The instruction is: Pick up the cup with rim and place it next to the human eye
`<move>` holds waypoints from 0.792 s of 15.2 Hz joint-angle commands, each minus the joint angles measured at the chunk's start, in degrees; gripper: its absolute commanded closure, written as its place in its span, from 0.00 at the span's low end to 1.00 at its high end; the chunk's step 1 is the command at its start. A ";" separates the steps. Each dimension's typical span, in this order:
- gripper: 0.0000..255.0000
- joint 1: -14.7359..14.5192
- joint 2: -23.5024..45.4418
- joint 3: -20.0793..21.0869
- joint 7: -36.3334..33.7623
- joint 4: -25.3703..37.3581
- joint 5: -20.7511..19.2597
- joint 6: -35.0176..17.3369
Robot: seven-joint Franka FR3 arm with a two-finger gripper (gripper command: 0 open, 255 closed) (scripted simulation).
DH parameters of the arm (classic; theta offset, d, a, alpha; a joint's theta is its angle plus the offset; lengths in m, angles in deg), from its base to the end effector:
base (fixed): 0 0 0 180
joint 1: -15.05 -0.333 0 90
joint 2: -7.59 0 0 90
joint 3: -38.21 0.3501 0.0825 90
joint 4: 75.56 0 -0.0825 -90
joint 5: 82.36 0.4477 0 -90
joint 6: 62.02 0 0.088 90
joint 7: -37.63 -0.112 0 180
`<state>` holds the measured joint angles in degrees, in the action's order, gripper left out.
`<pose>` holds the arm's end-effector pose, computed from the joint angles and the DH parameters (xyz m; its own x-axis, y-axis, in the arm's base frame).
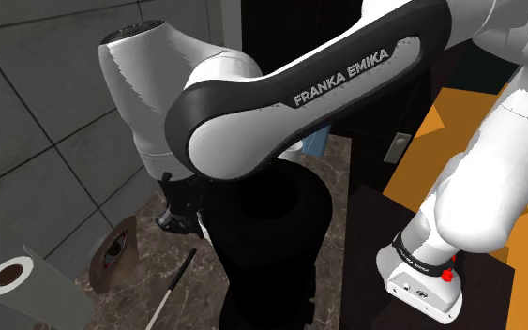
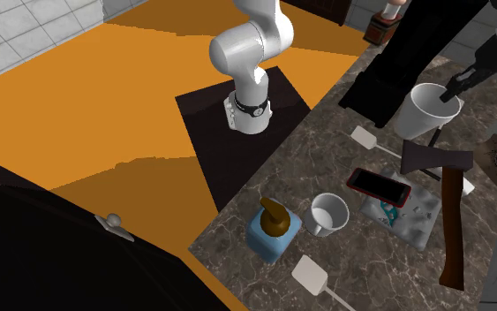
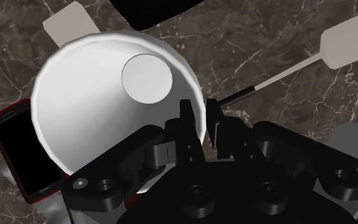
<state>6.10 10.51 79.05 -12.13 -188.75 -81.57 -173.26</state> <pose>0.3997 0.4680 0.4440 0.9966 -0.0054 -0.0819 -0.0033 -0.9997 0.0259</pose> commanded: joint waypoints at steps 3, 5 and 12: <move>1.00 -0.14 0.90 0.02 -0.40 -2.36 -0.63 -3.10; 1.00 -0.24 1.61 0.01 -0.72 -3.29 -1.14 -4.56; 1.00 -1.81 2.37 -1.50 -0.98 -4.27 -1.58 -6.21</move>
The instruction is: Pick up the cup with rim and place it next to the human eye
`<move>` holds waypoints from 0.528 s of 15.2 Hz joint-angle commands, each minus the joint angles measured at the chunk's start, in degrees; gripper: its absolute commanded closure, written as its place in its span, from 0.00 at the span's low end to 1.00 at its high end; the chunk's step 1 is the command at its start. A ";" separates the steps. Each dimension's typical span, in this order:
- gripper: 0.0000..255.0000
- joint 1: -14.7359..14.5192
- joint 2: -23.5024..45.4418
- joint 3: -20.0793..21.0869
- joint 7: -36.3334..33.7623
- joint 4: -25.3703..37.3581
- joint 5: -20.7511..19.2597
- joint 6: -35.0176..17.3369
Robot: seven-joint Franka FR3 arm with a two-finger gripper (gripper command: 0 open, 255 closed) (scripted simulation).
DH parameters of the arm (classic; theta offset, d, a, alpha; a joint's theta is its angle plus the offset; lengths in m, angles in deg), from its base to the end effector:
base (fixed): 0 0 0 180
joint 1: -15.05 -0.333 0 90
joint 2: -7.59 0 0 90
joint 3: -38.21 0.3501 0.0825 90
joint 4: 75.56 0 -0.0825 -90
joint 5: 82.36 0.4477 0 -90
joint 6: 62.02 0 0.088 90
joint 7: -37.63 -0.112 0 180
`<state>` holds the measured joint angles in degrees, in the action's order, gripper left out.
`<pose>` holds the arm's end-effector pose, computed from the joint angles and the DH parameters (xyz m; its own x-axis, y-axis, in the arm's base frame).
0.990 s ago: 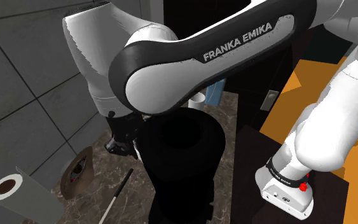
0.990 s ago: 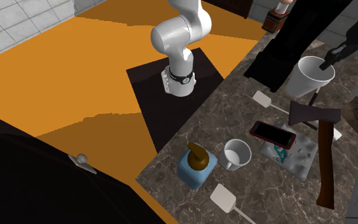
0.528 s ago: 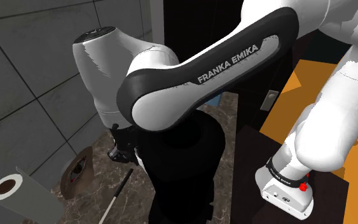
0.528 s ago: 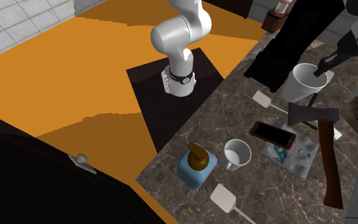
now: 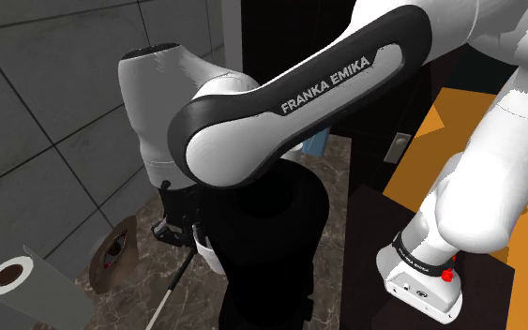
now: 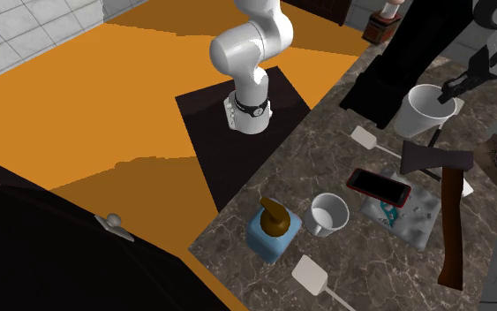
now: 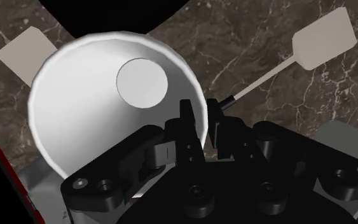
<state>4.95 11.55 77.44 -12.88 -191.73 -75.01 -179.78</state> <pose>0.4001 0.4702 0.4179 0.9872 -0.0765 -0.1397 -0.0874 -0.9934 -0.0740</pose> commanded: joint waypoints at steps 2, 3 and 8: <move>1.00 -1.12 1.29 -0.37 -0.19 -1.29 -8.08 0.31; 0.00 -1.46 1.82 -0.18 -0.85 -0.87 -8.48 0.18; 0.00 -1.88 1.24 -1.14 -0.12 -1.29 -7.98 0.31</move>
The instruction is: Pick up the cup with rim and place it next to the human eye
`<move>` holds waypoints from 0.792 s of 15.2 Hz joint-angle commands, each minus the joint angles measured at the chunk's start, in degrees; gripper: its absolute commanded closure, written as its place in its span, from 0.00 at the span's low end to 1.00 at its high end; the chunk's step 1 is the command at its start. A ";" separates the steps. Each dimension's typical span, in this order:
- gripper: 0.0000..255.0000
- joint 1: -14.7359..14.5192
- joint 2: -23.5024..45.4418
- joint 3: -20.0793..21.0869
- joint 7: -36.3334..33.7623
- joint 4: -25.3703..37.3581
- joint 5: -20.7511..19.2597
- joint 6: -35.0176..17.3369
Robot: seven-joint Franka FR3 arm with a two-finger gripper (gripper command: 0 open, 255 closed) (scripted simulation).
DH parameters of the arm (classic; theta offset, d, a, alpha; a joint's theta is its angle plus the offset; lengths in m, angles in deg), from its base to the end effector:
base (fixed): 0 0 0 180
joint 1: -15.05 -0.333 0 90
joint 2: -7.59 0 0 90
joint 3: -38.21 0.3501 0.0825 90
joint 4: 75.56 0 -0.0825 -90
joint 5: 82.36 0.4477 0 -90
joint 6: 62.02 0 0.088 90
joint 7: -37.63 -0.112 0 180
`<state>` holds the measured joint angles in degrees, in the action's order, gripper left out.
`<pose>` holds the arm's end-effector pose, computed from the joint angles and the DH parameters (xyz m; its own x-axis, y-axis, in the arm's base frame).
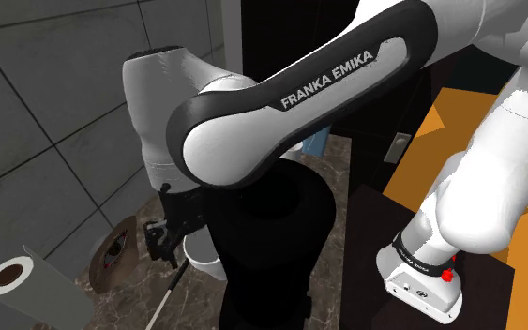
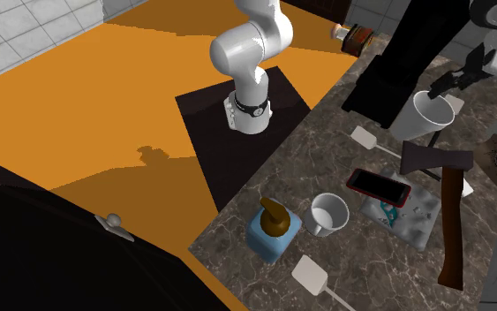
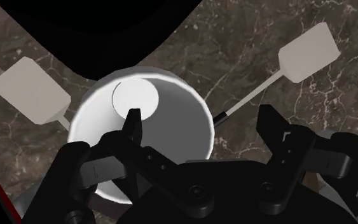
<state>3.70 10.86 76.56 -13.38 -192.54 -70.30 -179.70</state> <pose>0.3899 0.4733 0.4168 0.9742 -0.1116 -0.1963 -0.1334 -0.9859 -0.1012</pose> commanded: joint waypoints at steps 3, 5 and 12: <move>0.00 -0.50 0.02 -0.52 1.32 3.63 -11.41 5.84; 0.00 -0.42 -0.34 -0.54 1.48 4.82 -11.19 7.32; 0.00 -0.42 -0.34 -0.54 1.48 4.82 -11.19 7.32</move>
